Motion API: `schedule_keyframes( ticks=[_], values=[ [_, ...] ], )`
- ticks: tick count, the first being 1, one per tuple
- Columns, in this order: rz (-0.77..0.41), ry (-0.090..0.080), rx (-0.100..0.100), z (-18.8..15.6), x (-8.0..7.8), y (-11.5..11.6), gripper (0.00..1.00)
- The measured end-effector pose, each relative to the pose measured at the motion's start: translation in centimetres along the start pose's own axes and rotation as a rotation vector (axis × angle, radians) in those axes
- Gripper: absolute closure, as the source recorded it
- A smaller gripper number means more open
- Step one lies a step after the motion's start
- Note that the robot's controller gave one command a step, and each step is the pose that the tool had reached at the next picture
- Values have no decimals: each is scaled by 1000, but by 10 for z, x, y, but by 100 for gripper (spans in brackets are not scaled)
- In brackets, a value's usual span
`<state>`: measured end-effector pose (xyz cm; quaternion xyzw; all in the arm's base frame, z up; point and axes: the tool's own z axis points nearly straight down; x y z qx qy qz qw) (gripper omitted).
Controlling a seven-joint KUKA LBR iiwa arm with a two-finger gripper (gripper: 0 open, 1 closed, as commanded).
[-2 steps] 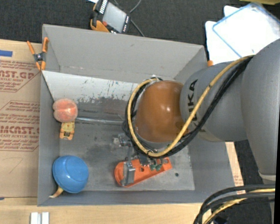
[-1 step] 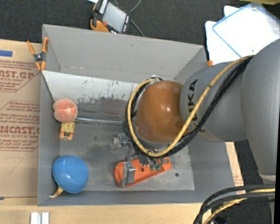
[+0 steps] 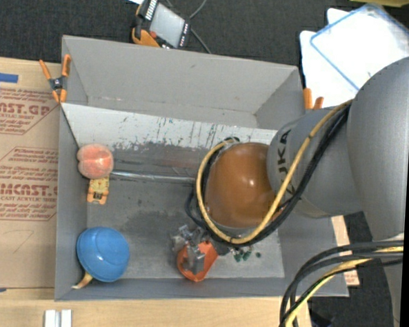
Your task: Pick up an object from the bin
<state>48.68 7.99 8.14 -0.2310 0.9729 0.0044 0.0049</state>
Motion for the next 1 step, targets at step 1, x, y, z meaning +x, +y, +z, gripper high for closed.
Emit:
schedule_keyframes(
  ticks=[1],
  values=[
    [0, 0, 0, 0, 0, 0, 100]
  ],
)
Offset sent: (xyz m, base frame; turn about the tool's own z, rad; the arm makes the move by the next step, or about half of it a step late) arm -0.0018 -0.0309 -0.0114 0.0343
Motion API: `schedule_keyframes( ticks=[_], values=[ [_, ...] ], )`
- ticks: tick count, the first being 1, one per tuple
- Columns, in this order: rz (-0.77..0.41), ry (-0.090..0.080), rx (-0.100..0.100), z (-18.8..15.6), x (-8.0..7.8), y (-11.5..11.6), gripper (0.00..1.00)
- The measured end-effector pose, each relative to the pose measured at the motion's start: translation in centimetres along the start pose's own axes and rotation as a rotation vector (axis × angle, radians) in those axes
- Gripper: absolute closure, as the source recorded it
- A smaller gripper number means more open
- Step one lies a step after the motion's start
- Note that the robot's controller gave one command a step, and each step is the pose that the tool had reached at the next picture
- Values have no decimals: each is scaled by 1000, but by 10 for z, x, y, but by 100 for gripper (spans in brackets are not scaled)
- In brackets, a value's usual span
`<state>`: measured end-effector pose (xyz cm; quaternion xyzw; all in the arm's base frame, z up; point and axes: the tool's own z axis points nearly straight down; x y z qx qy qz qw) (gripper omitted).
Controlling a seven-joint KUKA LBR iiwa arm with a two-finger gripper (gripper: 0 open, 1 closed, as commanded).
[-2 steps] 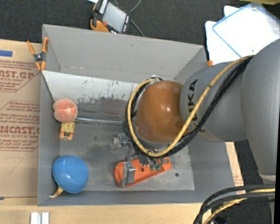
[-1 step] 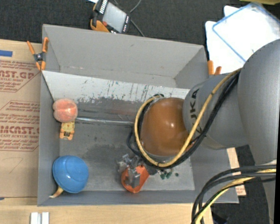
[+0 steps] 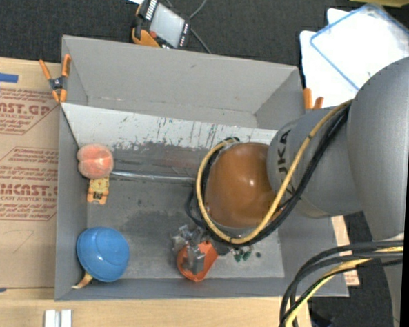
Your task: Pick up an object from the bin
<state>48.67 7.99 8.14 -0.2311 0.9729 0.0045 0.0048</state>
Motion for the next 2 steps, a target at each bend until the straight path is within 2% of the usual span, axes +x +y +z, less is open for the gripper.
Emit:
schedule_keyframes(
  ticks=[1, 2],
  values=[
    [34, -2, -2, 11, 15, -25, 100],
    [-10, -1, -1, -90, 3, -4, 100]
  ],
)
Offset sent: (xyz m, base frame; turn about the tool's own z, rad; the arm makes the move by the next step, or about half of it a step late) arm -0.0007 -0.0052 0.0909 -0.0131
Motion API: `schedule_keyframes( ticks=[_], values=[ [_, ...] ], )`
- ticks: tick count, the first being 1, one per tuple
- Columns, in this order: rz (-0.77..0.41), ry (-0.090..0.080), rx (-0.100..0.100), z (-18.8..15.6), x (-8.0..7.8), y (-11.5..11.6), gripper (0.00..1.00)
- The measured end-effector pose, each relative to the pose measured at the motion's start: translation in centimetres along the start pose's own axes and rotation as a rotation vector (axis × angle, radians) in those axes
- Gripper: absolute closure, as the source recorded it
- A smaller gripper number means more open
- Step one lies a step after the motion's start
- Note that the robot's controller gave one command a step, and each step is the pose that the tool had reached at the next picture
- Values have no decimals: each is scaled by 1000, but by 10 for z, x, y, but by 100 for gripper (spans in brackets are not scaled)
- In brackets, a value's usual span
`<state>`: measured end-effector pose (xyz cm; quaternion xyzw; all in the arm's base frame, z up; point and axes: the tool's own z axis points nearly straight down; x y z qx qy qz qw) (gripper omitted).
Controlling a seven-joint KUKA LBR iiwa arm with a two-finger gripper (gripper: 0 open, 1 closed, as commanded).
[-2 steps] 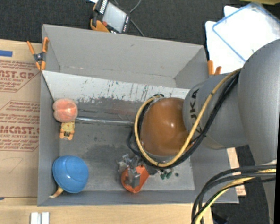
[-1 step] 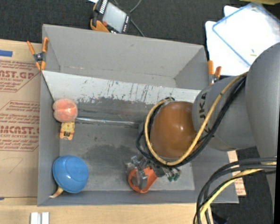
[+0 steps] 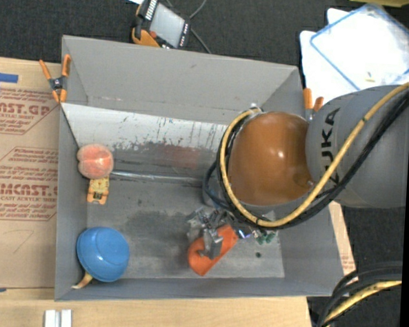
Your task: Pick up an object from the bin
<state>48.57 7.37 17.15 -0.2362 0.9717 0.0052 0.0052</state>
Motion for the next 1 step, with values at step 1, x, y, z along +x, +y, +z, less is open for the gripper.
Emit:
schedule_keyframes(
  ticks=[1],
  values=[
    [9, 2, 0, -31, -8, -22, 100]
  ],
)
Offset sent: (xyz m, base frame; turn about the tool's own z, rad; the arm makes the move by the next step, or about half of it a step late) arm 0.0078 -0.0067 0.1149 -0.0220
